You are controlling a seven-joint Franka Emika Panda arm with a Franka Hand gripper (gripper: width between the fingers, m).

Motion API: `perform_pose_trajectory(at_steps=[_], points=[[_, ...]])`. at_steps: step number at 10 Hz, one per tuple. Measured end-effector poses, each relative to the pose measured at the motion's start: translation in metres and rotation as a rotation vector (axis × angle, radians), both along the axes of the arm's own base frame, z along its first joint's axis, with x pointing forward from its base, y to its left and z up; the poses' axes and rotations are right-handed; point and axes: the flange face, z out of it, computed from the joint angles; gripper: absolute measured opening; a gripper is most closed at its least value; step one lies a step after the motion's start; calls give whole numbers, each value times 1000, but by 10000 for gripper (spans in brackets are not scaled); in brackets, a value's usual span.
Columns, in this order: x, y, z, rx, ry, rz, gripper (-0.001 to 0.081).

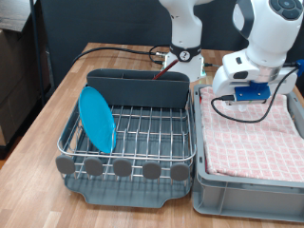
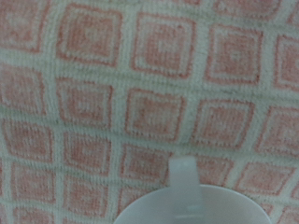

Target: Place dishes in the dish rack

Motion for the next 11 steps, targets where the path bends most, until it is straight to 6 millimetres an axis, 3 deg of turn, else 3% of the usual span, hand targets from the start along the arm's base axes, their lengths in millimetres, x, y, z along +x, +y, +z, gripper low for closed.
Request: perform_pose_trajectory(at_steps=[4,5,6,7,8,9,10,11], points=[[-5,0,-7,5,-15,0,803],[-6,1,-8,5,-14,1,621],[-7,1,-8,5,-14,2,621],[-7,1,-8,5,-14,3,423],[-7,1,-8,5,-14,3,423],[-7,1,-8,5,-14,2,235],[-7,1,-8,4,-14,2,235],[-6,1,-8,4,-14,1,80]])
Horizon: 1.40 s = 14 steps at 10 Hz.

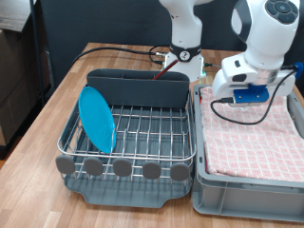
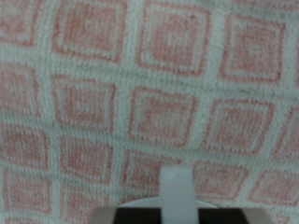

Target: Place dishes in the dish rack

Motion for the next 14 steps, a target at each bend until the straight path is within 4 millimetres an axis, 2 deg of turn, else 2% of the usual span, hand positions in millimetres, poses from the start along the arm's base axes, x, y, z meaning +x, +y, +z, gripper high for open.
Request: perform_pose_trajectory(at_steps=[4,8,11,14], points=[[4,2,8,2,6,-5,72],[12,0,30,0,1,-10,72],[24,-5,59,-59,-126,9,72],[33,-16,100,-117,-260,28,72]])
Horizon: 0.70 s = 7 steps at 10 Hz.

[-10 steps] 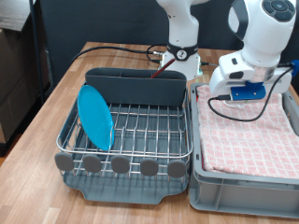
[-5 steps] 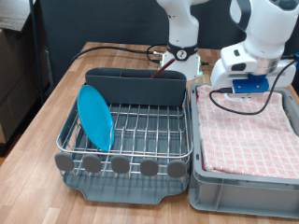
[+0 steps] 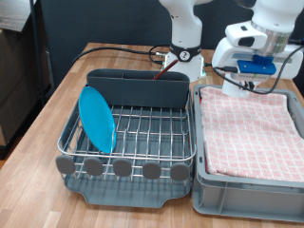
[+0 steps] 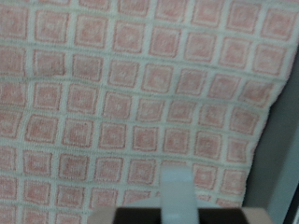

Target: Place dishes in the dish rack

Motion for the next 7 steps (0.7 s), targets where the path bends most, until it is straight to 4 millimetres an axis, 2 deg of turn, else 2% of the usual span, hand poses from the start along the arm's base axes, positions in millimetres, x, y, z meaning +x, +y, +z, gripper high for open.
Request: perform_pose_trajectory(at_steps=[1,4,7], points=[[0,-4,10,-7,-20,13,72],[1,-9,8,-13,-12,2,72],[21,-39,22,24,-92,14,72]])
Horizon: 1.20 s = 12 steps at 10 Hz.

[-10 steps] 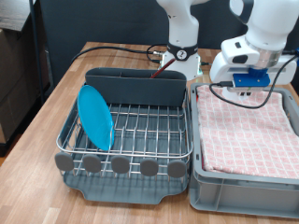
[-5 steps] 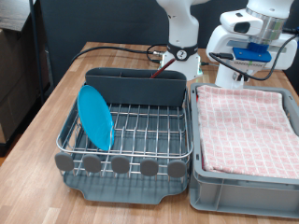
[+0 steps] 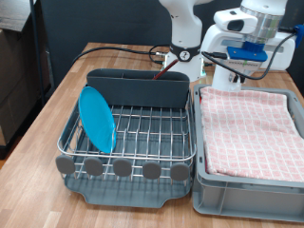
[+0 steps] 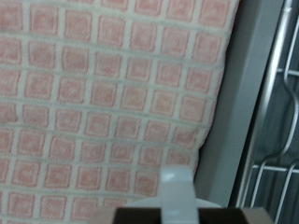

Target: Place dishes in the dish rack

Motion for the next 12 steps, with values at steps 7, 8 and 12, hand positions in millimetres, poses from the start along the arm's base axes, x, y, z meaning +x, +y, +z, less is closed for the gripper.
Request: perform_pose_trajectory(at_steps=[7,8,12], points=[[39,-52,22,1,-147,-17,72],[41,-55,21,6,-154,-27,72],[67,-77,11,26,-137,-1,72]])
